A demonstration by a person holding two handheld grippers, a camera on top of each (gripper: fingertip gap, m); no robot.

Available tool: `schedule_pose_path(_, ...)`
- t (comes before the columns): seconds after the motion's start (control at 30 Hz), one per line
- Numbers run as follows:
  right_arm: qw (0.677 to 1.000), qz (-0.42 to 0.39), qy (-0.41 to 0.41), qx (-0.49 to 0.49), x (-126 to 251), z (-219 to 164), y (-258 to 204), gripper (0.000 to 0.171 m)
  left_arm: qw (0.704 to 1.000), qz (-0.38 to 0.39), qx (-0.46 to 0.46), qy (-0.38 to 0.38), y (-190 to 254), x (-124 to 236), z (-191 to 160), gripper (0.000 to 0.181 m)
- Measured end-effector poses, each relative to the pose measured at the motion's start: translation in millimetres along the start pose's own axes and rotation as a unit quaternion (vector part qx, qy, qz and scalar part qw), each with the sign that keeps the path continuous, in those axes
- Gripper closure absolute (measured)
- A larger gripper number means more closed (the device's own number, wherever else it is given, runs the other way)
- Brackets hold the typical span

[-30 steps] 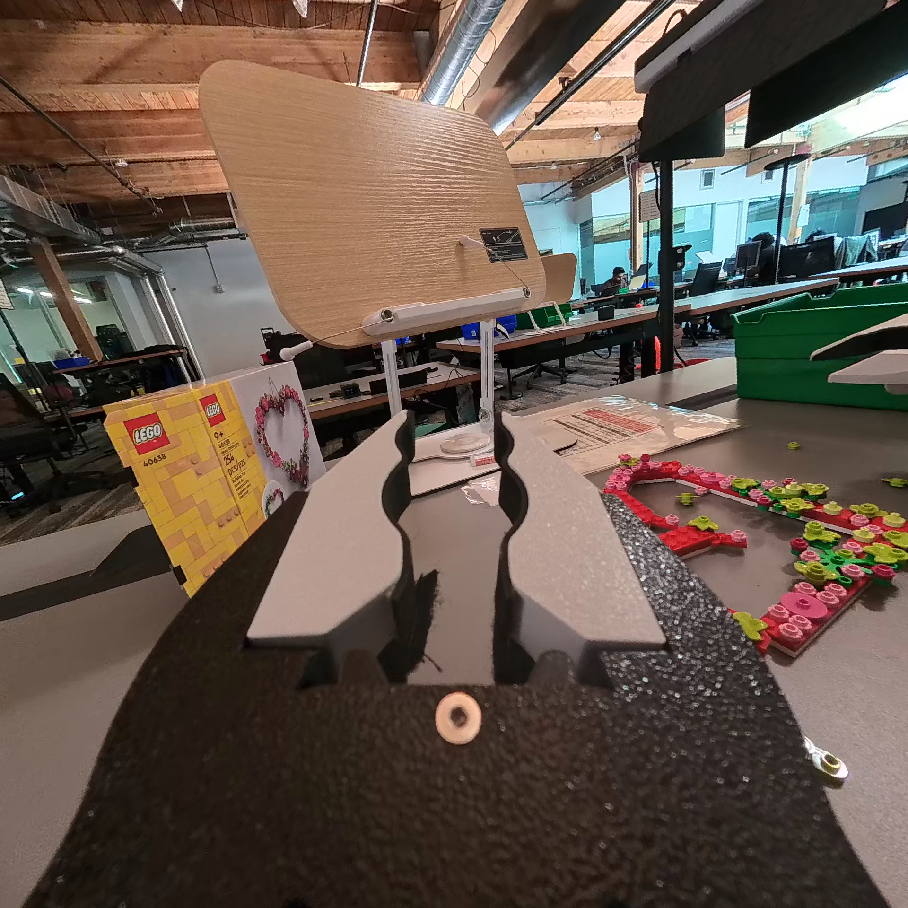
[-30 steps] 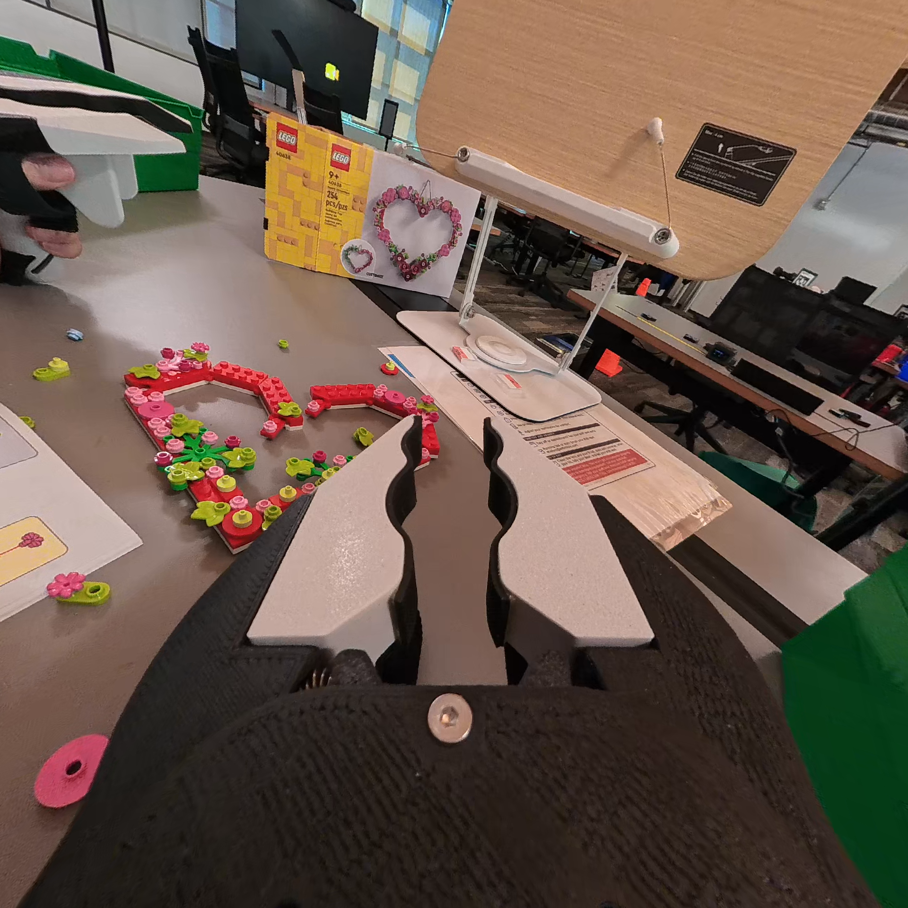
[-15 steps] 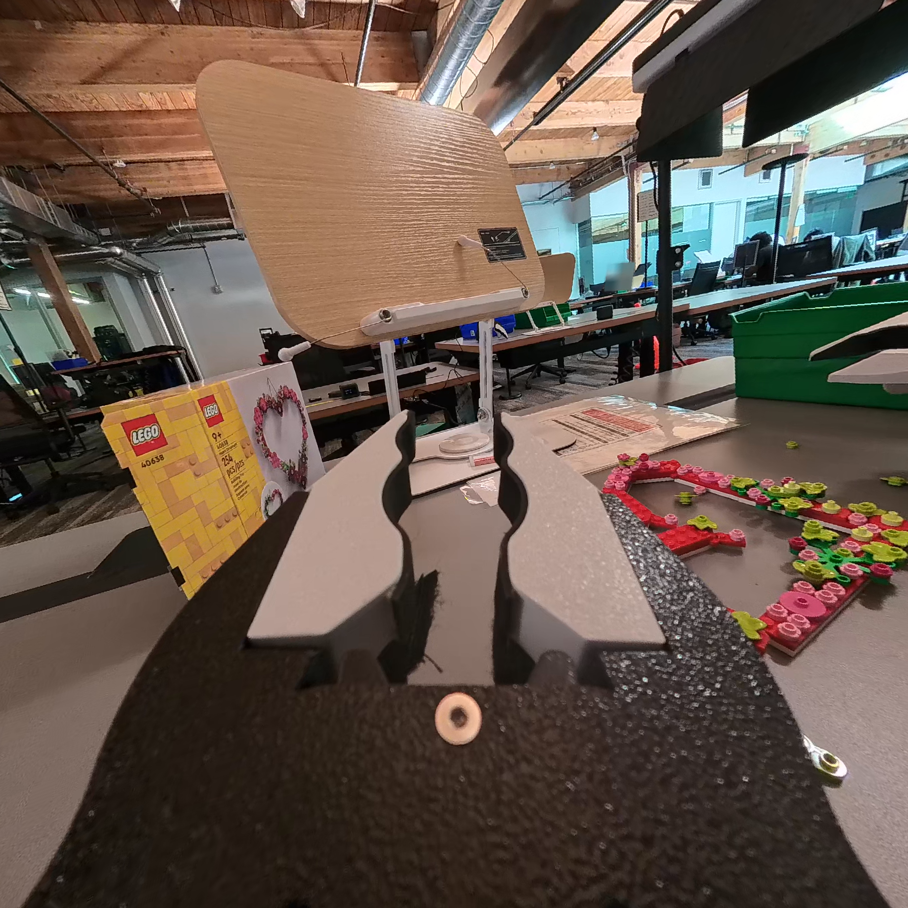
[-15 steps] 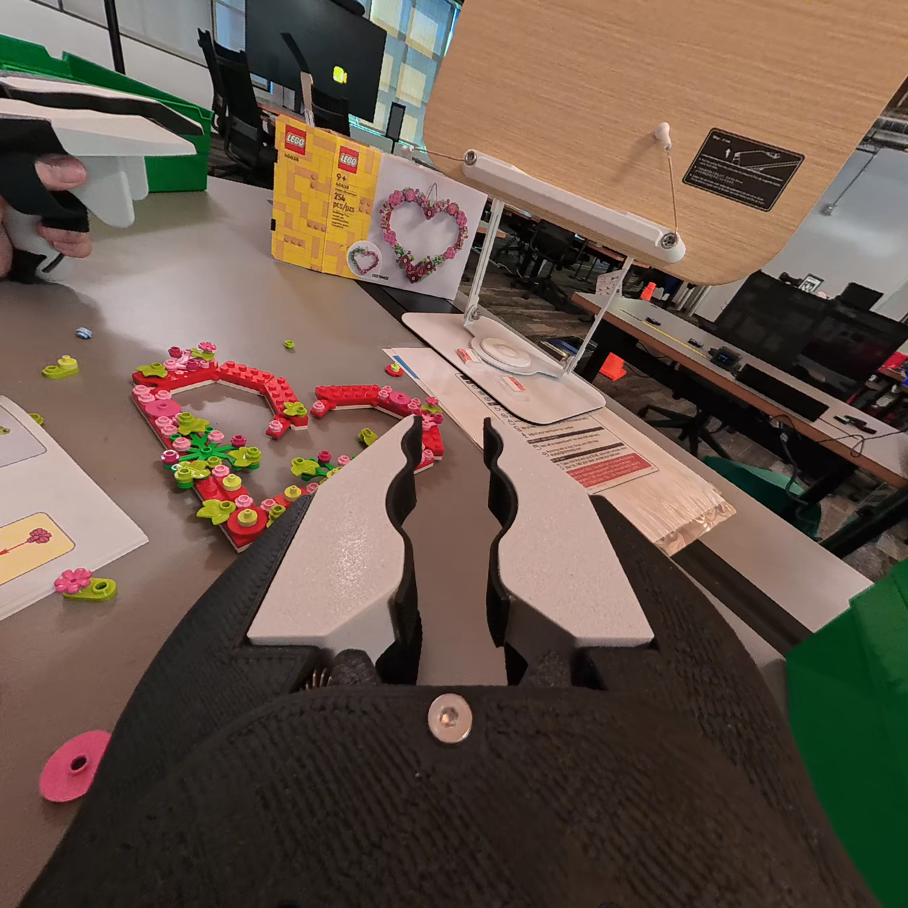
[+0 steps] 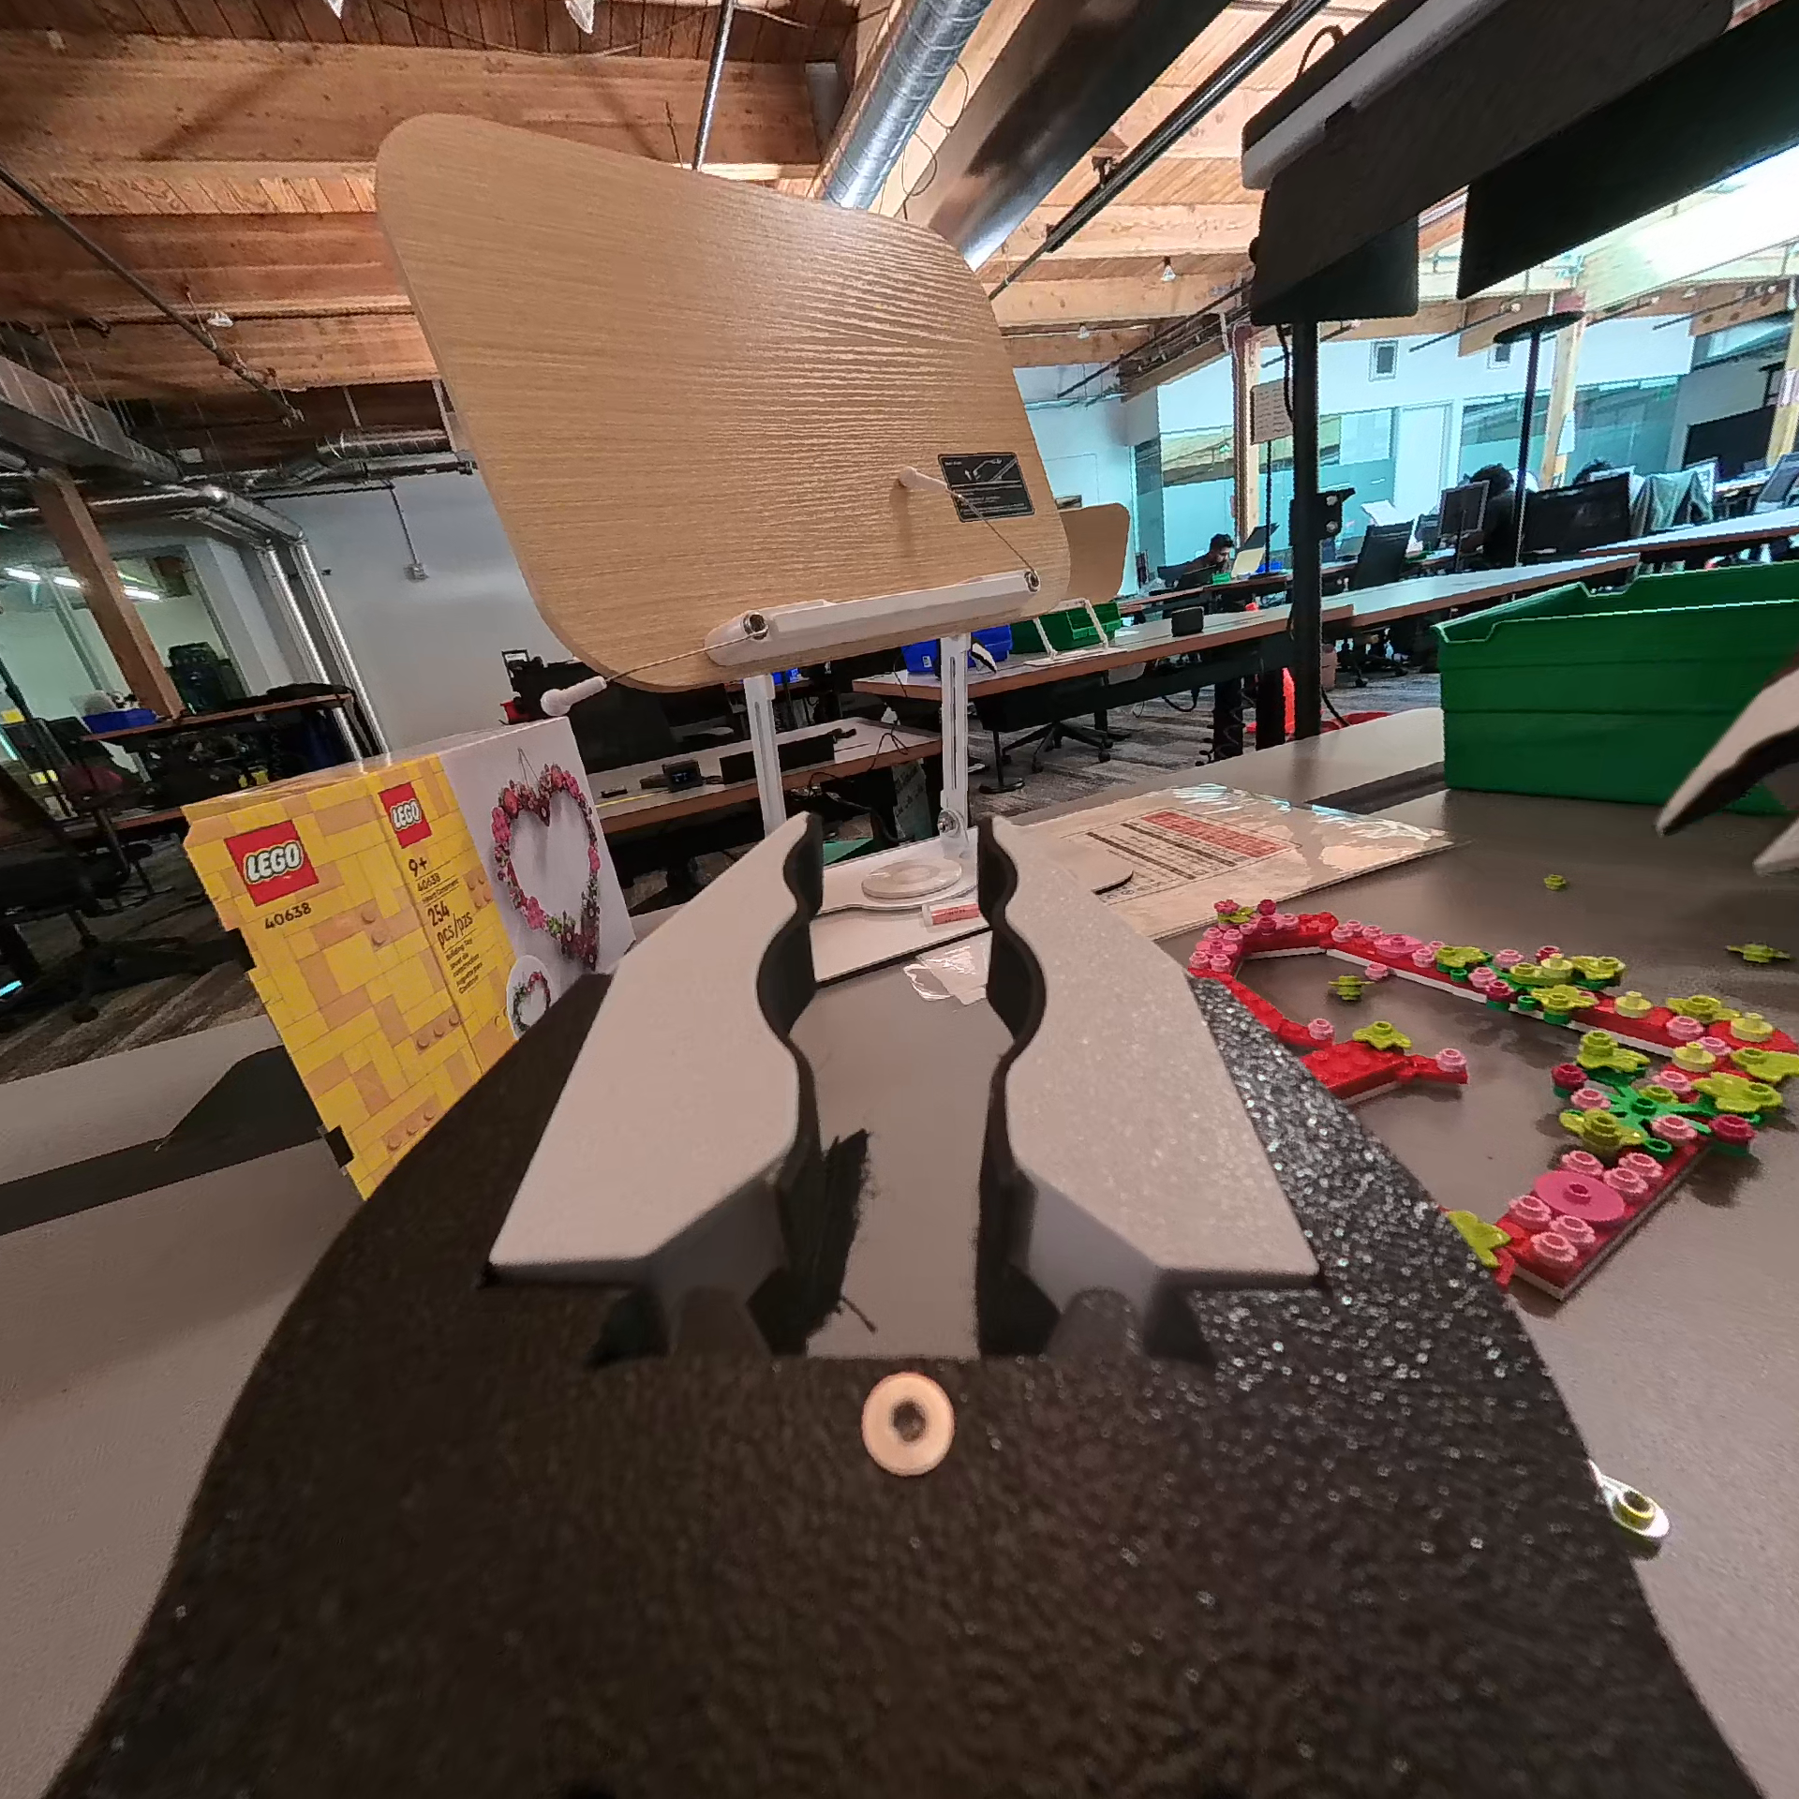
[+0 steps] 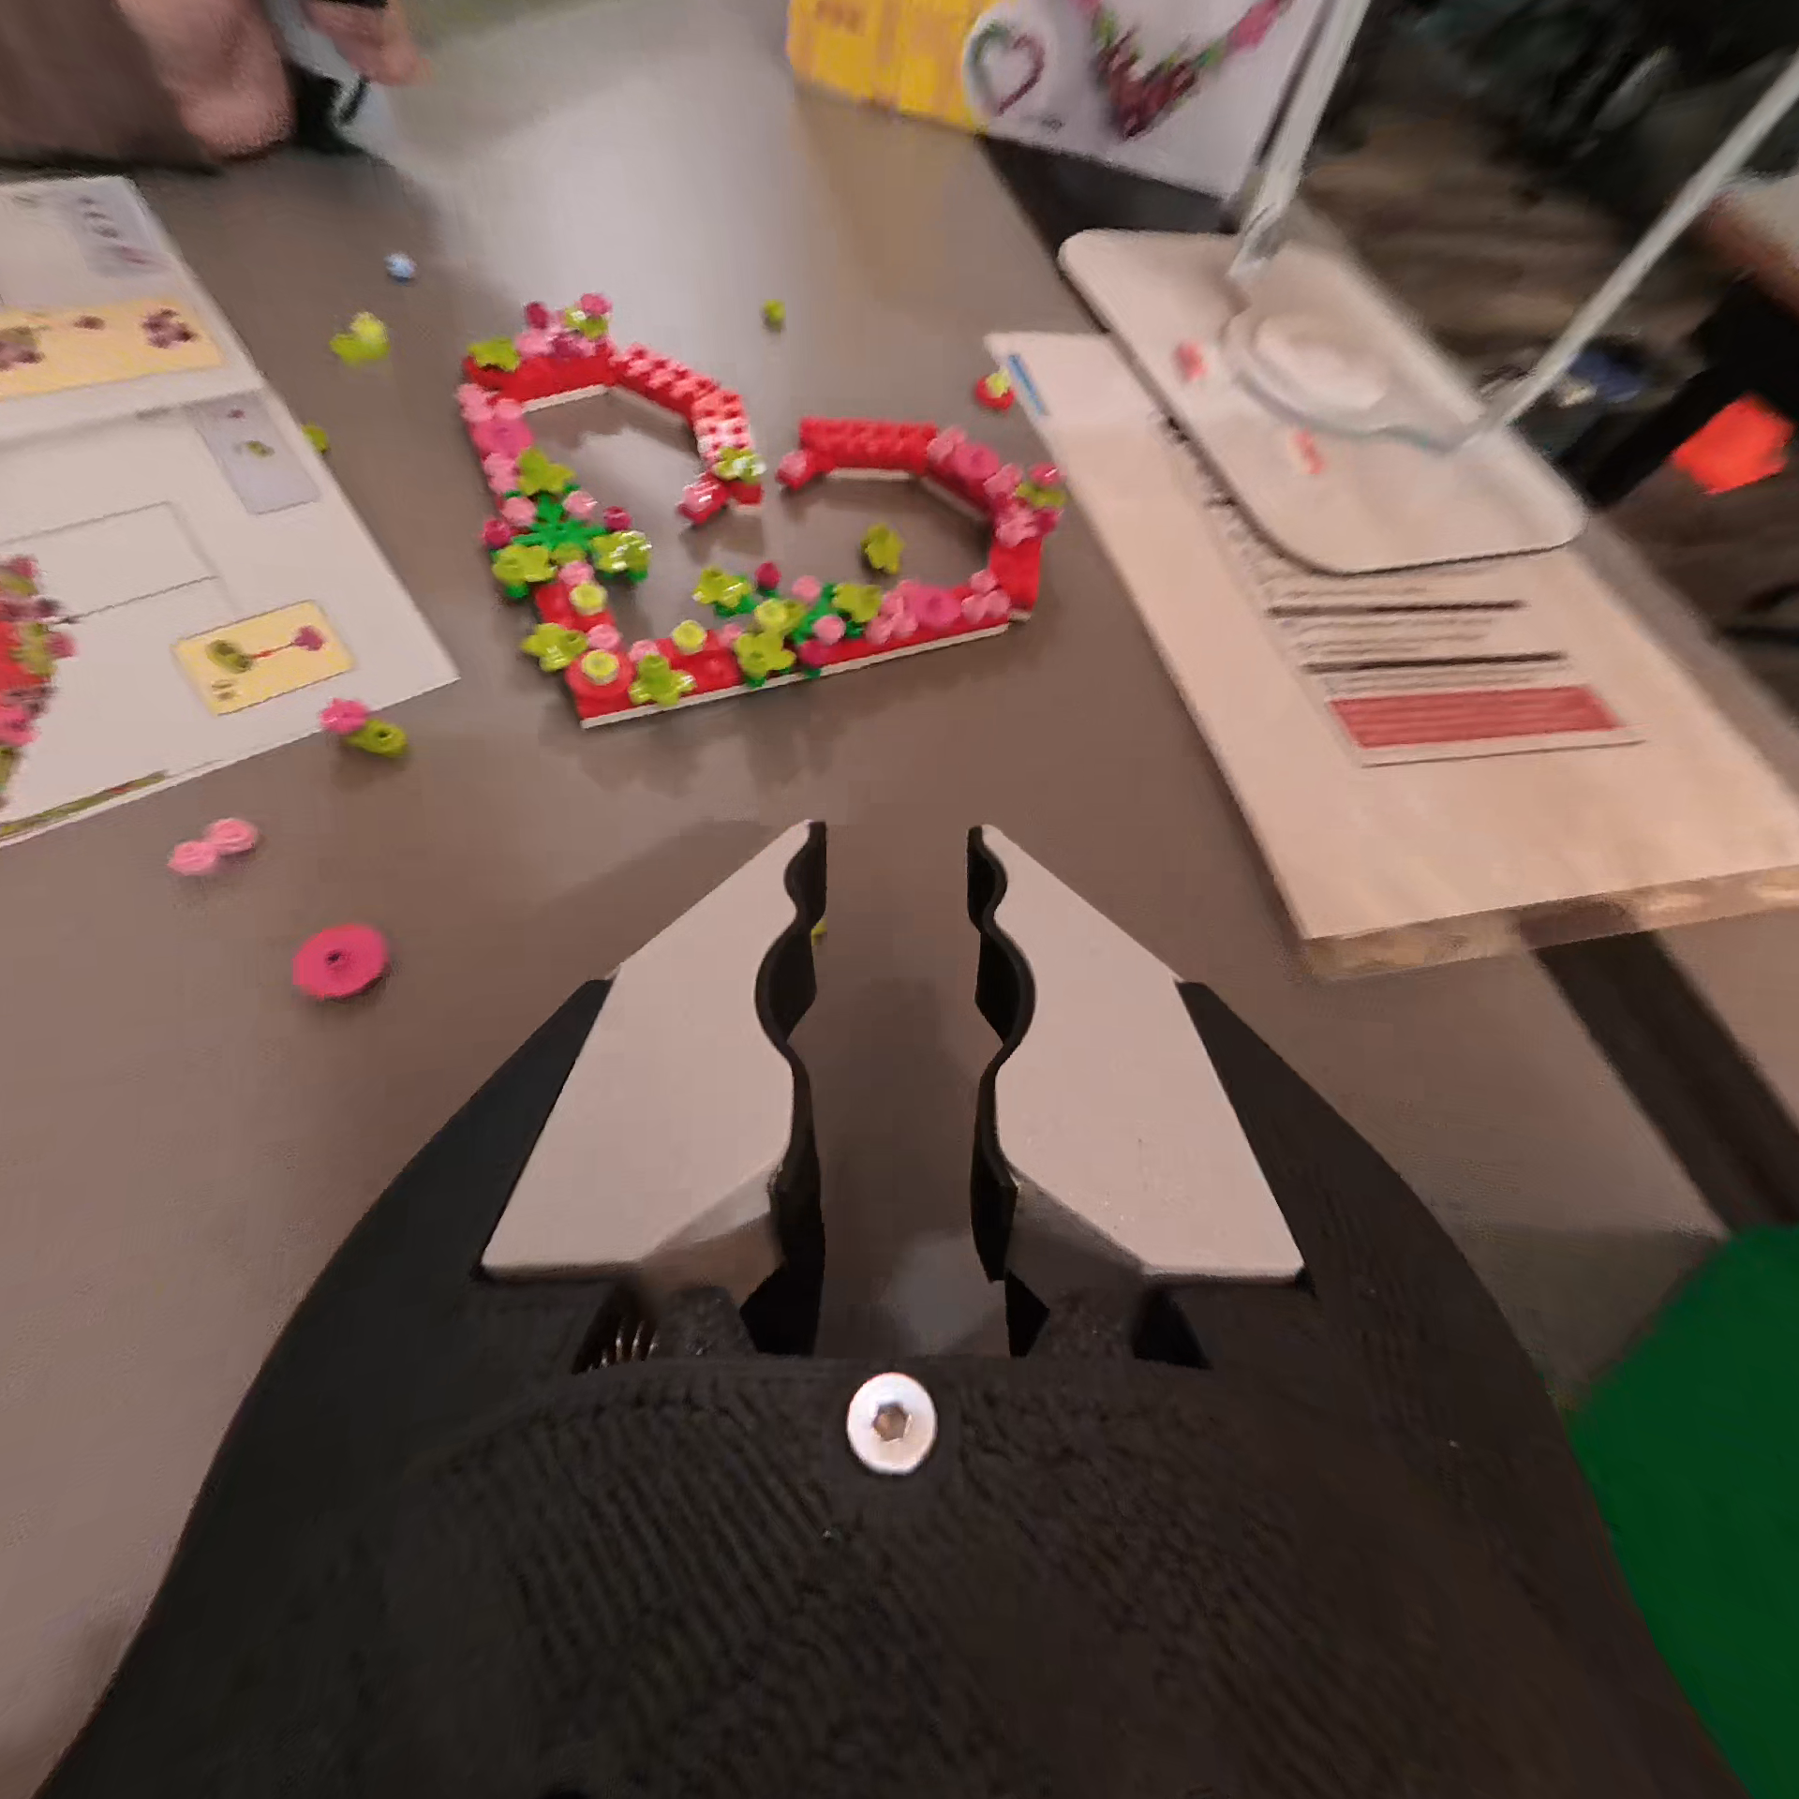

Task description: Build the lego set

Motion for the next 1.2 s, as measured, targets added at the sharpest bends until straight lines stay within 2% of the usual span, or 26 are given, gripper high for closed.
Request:
schedule_pose_path(0.03, 0.999, 0.028, -0.012, -0.015, -0.1, -1.9, -1.7, 0.144, 1.000, 0.000, 0.000, 0.000, -0.1, 0.0, 0.0, 0.151)
schedule_pose_path(0.13, 0.996, 0.075, -0.044, -0.033, -2.7, -8.6, -6.8, 0.147, 1.000, 0.000, 0.000, 0.000, 0.0, -0.1, -0.1, 0.151)
schedule_pose_path(0.43, 0.986, 0.112, -0.108, -0.053, -10.3, -18.2, -13.7, 0.147, 1.000, -0.001, 0.000, 0.000, 0.0, -0.2, -0.2, 0.151)
schedule_pose_path(0.57, 0.982, 0.127, -0.120, -0.066, -8.7, -17.0, -15.7, 0.148, 1.000, -0.001, 0.000, 0.000, 0.1, -0.1, -0.2, 0.151)
schedule_pose_path(0.77, 0.968, 0.198, -0.130, -0.077, -6.5, -13.7, -29.5, 0.151, 1.000, -0.004, 0.001, 0.002, 0.7, -0.1, 0.1, 0.151)
schedule_pose_path(1.03, 0.988, 0.110, -0.092, -0.062, -8.0, -8.8, -13.0, 0.158, 1.000, -0.004, 0.000, 0.000, 1.0, -0.4, -0.1, 0.151)
schedule_pose_path(1.2, 0.990, 0.100, -0.092, -0.050, -13.3, -9.1, -14.3, 0.164, 1.000, -0.005, 0.000, 0.000, 1.3, -0.4, -0.3, 0.151)
Point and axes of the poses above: each gripper's, where its closed fingertips meet, x back along the fingers, z out of its top, y = z × x across the jaws, the point moved 7 cm from there along x, back along the fingers
